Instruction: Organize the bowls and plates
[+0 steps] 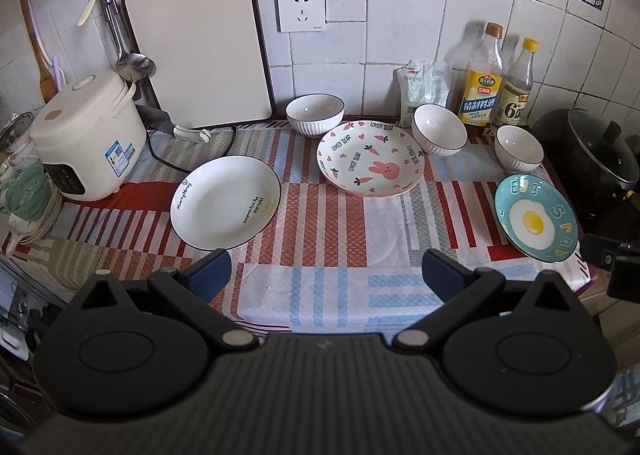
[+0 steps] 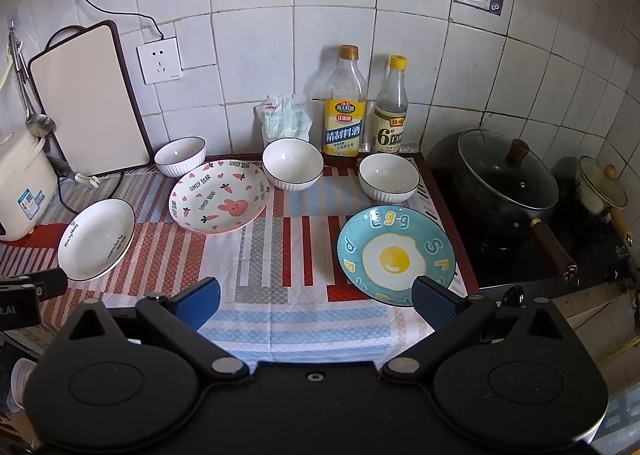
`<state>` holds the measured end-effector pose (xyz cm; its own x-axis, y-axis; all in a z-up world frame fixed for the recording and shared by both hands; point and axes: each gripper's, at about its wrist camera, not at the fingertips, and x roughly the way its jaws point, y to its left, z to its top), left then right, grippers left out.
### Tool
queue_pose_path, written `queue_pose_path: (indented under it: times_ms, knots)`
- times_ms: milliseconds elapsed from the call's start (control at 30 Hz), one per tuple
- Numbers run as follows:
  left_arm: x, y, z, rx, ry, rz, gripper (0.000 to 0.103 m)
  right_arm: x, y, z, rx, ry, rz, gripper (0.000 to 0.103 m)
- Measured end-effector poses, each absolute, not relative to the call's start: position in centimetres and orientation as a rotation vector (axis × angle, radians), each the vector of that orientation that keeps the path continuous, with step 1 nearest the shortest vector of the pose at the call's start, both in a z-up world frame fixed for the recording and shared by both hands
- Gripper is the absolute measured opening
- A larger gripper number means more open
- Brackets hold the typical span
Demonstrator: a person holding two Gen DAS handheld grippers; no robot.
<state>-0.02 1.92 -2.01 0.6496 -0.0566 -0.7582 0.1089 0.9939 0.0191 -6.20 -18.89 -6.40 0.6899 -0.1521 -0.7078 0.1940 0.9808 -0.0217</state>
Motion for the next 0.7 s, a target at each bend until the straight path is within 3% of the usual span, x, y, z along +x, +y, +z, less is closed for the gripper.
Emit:
queue_pose_path:
  times_ms: [700]
  knots:
    - [0.32, 2.56, -2.4, 0.066, 0.87, -0.159, 0.101, -5.52, -18.14, -7.04, 0.043, 0.799, -0.177, 0.103]
